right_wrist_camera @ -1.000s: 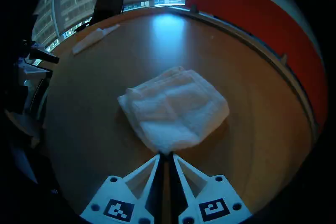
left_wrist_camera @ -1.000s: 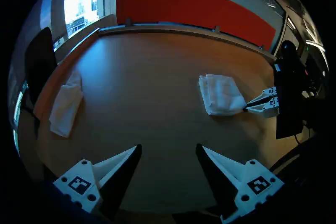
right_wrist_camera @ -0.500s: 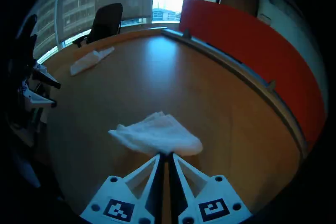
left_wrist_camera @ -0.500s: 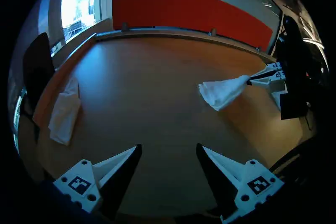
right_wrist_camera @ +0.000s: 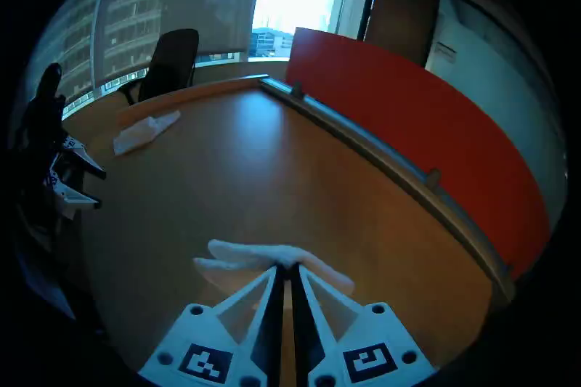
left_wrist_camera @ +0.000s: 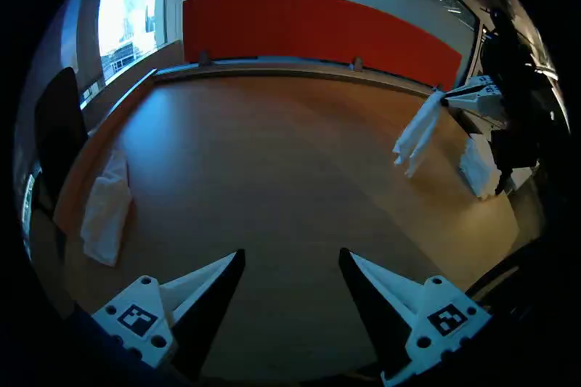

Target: Fold towel

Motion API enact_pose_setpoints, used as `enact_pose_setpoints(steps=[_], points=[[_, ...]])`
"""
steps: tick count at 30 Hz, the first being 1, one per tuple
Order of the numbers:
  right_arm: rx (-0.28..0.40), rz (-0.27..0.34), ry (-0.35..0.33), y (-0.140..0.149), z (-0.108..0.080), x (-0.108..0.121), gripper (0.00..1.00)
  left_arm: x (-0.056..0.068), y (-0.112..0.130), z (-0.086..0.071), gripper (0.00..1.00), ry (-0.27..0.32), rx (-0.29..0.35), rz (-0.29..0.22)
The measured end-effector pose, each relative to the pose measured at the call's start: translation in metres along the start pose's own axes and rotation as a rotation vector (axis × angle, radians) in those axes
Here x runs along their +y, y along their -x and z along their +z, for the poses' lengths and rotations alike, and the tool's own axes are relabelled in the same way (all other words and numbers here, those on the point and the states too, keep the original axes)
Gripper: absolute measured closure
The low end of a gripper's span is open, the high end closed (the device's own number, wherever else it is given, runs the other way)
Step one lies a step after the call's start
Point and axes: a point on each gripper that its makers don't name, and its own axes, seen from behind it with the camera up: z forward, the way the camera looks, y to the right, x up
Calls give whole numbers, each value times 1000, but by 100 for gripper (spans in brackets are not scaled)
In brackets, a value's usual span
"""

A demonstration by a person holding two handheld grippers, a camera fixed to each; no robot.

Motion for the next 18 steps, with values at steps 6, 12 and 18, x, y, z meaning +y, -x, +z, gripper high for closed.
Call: enact_pose_setpoints(steps=[6, 12, 18], points=[[-16, 3, 48, 7, -27, 41, 94, 4, -5, 2, 4, 6, 6, 4], [-32, 30, 89, 18, -50, 80, 94, 9, -9, 3, 4, 13, 7, 16], [-63, 50, 132, 35, -72, 116, 94, 16, -12, 5, 4, 20, 7, 31]])
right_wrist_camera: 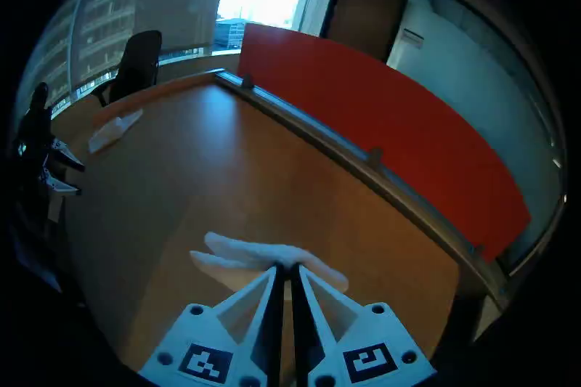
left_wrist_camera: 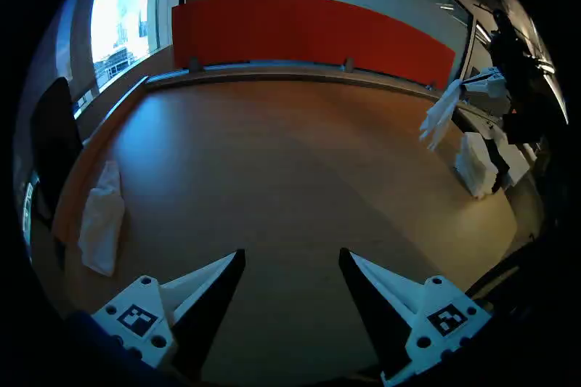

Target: Fold towel

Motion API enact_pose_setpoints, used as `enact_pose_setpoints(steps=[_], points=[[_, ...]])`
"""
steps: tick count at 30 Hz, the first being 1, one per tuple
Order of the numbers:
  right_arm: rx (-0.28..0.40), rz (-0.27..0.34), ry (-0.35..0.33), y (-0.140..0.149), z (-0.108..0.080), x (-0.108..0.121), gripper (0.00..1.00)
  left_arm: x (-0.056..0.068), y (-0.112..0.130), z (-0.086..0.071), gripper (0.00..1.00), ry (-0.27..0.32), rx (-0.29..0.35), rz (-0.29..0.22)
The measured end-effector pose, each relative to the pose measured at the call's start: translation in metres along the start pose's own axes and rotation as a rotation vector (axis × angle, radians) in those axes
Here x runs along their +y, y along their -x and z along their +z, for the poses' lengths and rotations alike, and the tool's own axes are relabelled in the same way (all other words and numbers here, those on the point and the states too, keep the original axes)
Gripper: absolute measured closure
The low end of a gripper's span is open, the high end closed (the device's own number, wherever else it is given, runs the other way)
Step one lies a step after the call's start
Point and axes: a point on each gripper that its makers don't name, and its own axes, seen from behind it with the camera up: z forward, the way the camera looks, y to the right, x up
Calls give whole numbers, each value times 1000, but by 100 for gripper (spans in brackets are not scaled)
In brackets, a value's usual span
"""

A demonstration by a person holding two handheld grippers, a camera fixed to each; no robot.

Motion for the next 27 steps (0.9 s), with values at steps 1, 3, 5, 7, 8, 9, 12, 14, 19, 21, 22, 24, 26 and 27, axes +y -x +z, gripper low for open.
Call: enact_pose_setpoints(steps=[1, 3, 5, 7, 8, 9, 12, 14, 19, 21, 22, 24, 26, 27], points=[[-6, 0, 7, 3, -3, 6, 94, 1, 0, 0, 4, 2, 0, 1], [-19, -1, 22, 10, -8, 18, 94, 4, -1, 1, 4, 6, 0, 4], [-32, -2, 35, 17, -14, 30, 94, 7, -2, 2, 4, 9, 0, 6], [-44, -2, 51, 23, -20, 43, 94, 10, -3, 3, 4, 12, -2, 10], [-49, -2, 59, 26, -22, 49, 94, 11, -3, 4, 4, 13, -2, 12], [-55, 0, 69, 29, -26, 56, 94, 13, -3, 5, 4, 14, -3, 14], [-67, 10, 94, 36, -34, 75, 94, 17, -5, 7, 4, 17, -4, 21], [-73, 20, 104, 40, -39, 86, 94, 20, -6, 8, 4, 19, -4, 24], [-90, 38, 132, 52, -52, 111, 94, 27, -7, 11, 4, 25, -6, 31], [-99, 42, 142, 58, -56, 119, 94, 29, -8, 12, 4, 26, -7, 35], [-105, 43, 146, 62, -59, 123, 94, 30, -8, 12, 4, 26, -8, 37], [-116, 45, 154, 69, -64, 130, 94, 32, -9, 13, 4, 27, -9, 40], [-128, 47, 161, 76, -68, 135, 94, 34, -9, 13, 4, 29, -10, 42], [-134, 48, 164, 79, -70, 137, 94, 35, -10, 14, 4, 30, -11, 42]])
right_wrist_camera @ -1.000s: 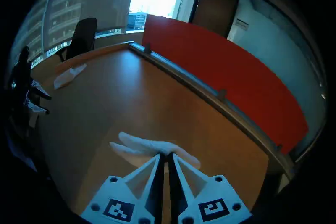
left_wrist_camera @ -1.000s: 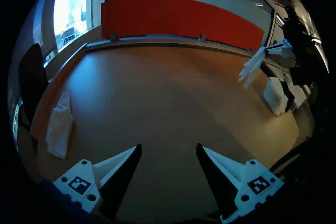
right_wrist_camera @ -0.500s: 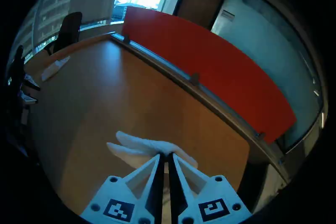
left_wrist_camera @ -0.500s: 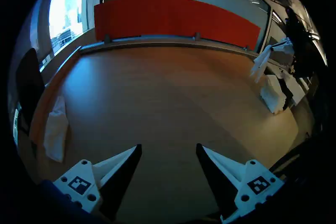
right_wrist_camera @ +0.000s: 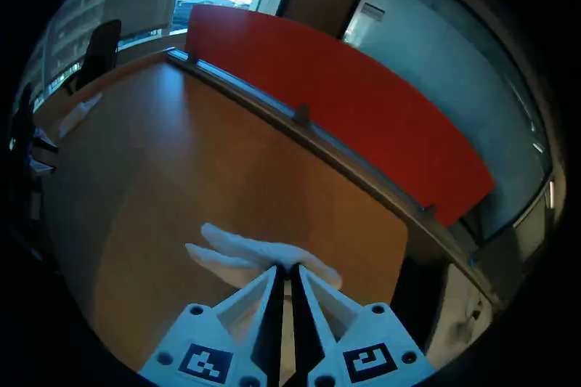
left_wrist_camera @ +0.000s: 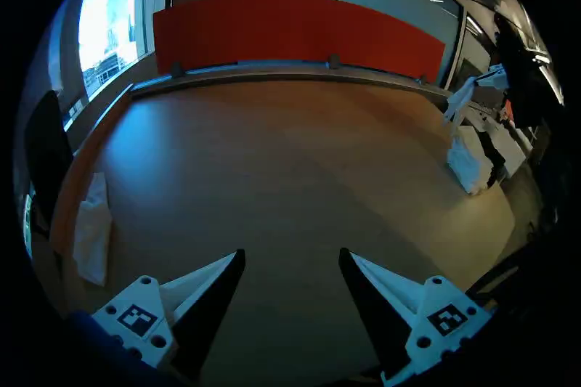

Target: Fold towel

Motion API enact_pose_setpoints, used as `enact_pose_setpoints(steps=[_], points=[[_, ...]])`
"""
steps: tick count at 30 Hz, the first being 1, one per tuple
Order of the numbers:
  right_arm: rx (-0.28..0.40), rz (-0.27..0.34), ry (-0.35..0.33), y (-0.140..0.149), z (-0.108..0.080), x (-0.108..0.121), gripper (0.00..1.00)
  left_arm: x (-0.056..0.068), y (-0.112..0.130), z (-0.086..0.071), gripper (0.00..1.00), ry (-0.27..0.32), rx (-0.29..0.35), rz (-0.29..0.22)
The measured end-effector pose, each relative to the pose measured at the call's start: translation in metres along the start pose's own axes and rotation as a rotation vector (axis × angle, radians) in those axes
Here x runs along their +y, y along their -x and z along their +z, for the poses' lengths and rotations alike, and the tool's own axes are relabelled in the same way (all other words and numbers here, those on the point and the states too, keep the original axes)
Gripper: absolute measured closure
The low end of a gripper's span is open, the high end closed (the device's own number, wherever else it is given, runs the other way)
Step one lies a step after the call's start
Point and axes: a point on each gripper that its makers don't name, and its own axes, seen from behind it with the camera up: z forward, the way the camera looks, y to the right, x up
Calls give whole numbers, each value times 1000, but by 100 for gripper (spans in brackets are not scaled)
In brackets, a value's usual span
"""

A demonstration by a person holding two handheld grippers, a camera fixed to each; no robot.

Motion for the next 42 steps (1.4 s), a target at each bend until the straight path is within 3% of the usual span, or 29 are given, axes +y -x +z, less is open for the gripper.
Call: enact_pose_setpoints(steps=[21, 42], points=[[-53, 49, 48, 70, -28, 26, 94, 20, -9, 7, 4, 28, -7, 41], [-154, 145, 74, 174, -41, 6, 94, 26, -10, 7, 4, 36, -13, 67]])
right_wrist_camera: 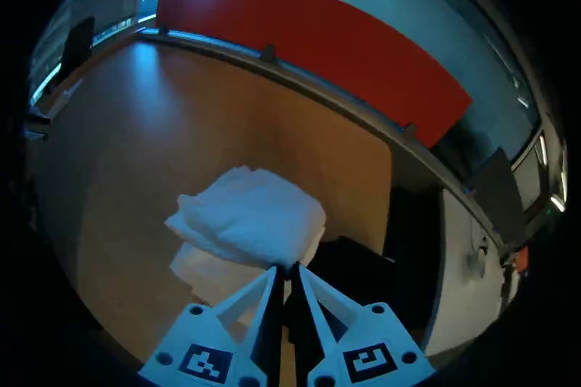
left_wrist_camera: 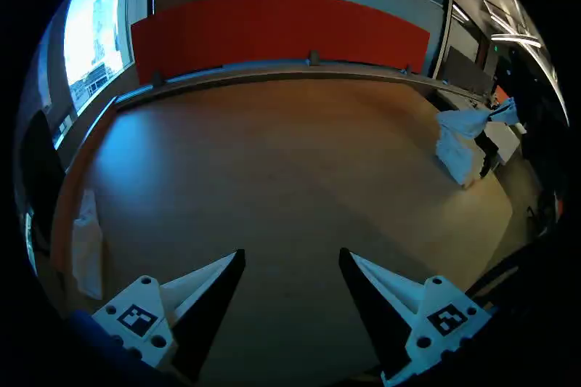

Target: Fold towel

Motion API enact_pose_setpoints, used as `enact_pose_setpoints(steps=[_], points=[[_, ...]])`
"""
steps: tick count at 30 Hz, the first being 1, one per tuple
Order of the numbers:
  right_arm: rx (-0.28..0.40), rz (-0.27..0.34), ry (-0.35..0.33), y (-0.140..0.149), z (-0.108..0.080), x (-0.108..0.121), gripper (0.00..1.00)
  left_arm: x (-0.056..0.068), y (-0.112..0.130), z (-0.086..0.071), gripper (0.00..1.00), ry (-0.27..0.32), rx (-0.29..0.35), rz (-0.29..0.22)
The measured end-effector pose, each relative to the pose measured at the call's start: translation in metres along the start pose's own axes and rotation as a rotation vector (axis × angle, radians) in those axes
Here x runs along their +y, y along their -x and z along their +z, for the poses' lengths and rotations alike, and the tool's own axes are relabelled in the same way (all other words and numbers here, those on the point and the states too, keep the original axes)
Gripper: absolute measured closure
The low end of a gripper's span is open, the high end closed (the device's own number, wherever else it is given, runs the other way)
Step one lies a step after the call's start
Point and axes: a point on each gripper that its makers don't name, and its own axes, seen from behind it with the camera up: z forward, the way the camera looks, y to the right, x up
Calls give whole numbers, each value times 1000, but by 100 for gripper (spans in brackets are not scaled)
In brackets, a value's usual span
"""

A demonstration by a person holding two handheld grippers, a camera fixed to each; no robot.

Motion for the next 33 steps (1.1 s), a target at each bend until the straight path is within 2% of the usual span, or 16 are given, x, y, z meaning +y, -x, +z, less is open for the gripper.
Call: enact_pose_setpoints(steps=[12, 24, 33], points=[[-77, 70, 0, 54, 16, -6, 94, -1, 2, 0, 4, -1, -7, 12], [-134, 91, -9, 78, 28, -9, 94, -3, 4, -3, 4, -6, -10, 12], [-152, 104, -9, 85, 30, -9, 94, -5, 8, -4, 4, -11, -14, 7]])
